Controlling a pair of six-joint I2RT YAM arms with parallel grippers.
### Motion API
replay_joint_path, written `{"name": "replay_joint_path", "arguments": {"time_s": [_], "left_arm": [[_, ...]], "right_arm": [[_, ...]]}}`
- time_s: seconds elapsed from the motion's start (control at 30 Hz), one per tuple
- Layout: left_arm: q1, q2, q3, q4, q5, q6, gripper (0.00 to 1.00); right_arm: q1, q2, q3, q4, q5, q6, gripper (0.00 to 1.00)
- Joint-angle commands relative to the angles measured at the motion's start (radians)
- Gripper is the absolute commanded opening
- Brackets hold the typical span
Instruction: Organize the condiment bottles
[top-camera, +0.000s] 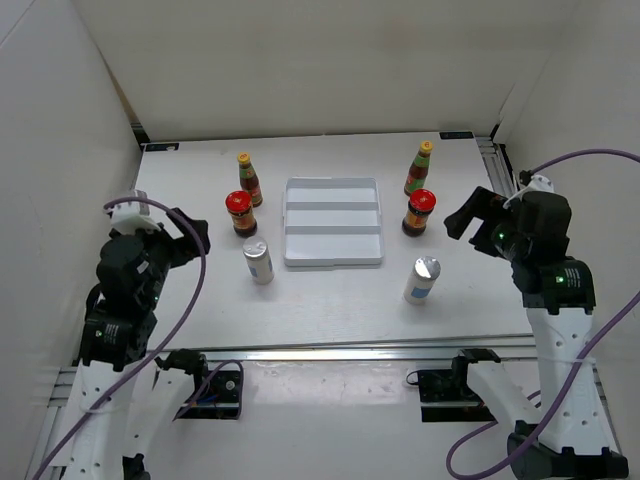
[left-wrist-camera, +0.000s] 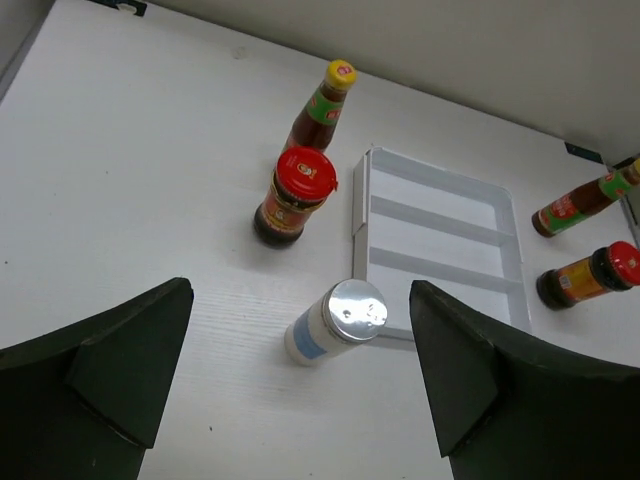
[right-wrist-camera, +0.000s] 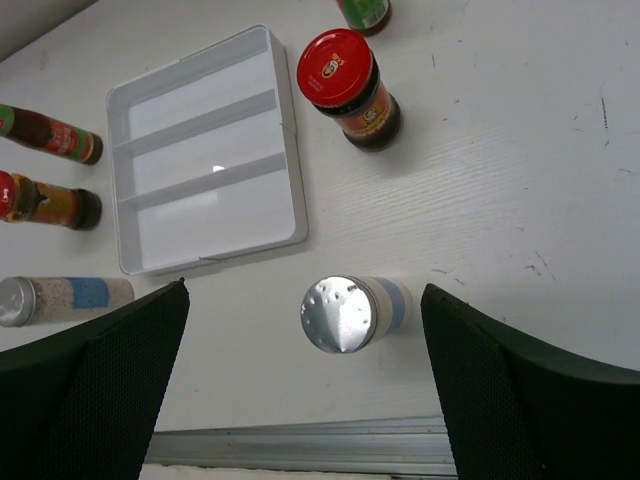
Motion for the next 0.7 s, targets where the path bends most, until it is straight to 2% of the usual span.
{"name": "replay_joint_path", "arguments": {"time_s": [0.0,0.13,0.27,0.33,0.43,0.6,0.67], "left_arm": [[-0.021,0.013,-0.101,0.049,0.026,0.011,1.0],[-0.05,-0.005,-0.18,0.101,-0.053,0.011,1.0],[-0.096,0.004,-0.233,0.101,-0.107,0.022,1.0],[-0.122,0.004,-0.263,0.132,-0.167,0.047,1.0],[-0.148,0.004,-0.275,0.179,-0.156,0.129,1.0],[-0.179,0.016,-0.289,0.179,-0.181,0.12,1.0],[-0.207,0.016,-0.289,0.179,-0.242,0.12,1.0]], "right_arm": [[0.002,0.014,0.012,-0.018,-0.039,-0.08,1.0],[0.002,0.014,-0.036,-0.098,-0.063,-0.102,1.0],[0.002,-0.025,-0.135,-0.087,-0.177,-0.166,1.0],[0.012,-0.065,-0.187,-0.057,-0.197,-0.166,1.0],[0.022,-0.043,-0.188,-0.056,-0.209,-0.156,1.0],[0.1,0.011,-0.188,-0.078,-0.065,-0.11,1.0],[0.151,0.055,-0.179,-0.087,0.028,-0.067,1.0]]}}
